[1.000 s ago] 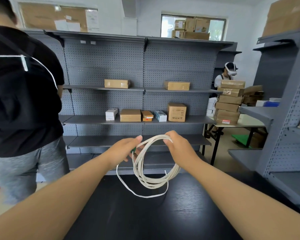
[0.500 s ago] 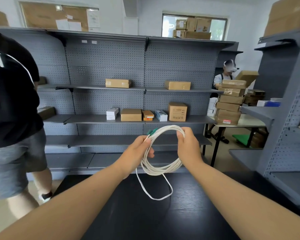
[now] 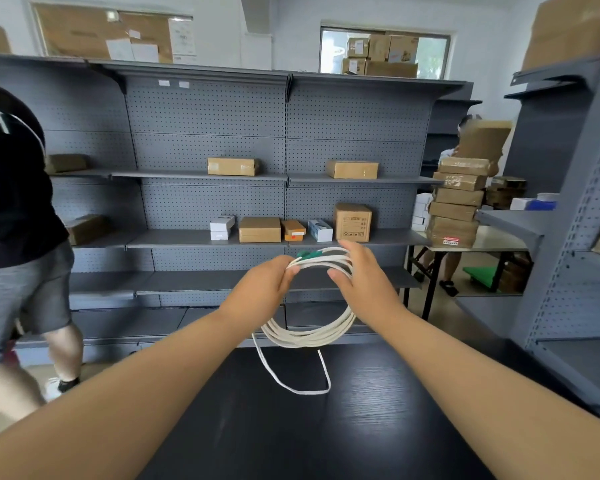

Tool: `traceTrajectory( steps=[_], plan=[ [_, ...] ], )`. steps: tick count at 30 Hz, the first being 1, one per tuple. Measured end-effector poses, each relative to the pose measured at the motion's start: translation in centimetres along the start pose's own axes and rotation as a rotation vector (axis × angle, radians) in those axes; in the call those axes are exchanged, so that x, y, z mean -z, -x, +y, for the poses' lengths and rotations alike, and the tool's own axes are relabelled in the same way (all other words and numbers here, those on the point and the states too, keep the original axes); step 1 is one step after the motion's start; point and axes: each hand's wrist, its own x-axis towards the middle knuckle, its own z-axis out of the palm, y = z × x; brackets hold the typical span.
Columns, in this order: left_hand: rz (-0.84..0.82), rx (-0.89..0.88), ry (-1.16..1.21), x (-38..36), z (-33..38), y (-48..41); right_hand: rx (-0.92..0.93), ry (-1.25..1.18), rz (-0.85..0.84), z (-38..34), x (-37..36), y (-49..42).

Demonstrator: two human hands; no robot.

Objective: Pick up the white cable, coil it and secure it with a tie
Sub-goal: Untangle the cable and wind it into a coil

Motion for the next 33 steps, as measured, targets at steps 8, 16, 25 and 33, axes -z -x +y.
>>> traceTrajectory(
  steps=[8,16,25,33],
  plan=[
    [-0.039,-0.027,-0.052,1.4,0.2,-0.4,0.075,0.237,-0.002,-1.1,0.2,-0.5],
    [-0.050,-0.033,-0.009,1.3,-0.1,-0.5,0.063,0.169,-0.091,-1.4,0.3,-0.3],
    [-0.064,-0.063,0.078,0.9,-0.1,-0.3,-0.013,0.181,-0.091,-1.1,0.0,-0.1],
    [-0.130,-0.101,0.002,0.8,-0.1,-0.7,0.091,0.135,-0.039,-0.6,-0.3,0.3]
  ],
)
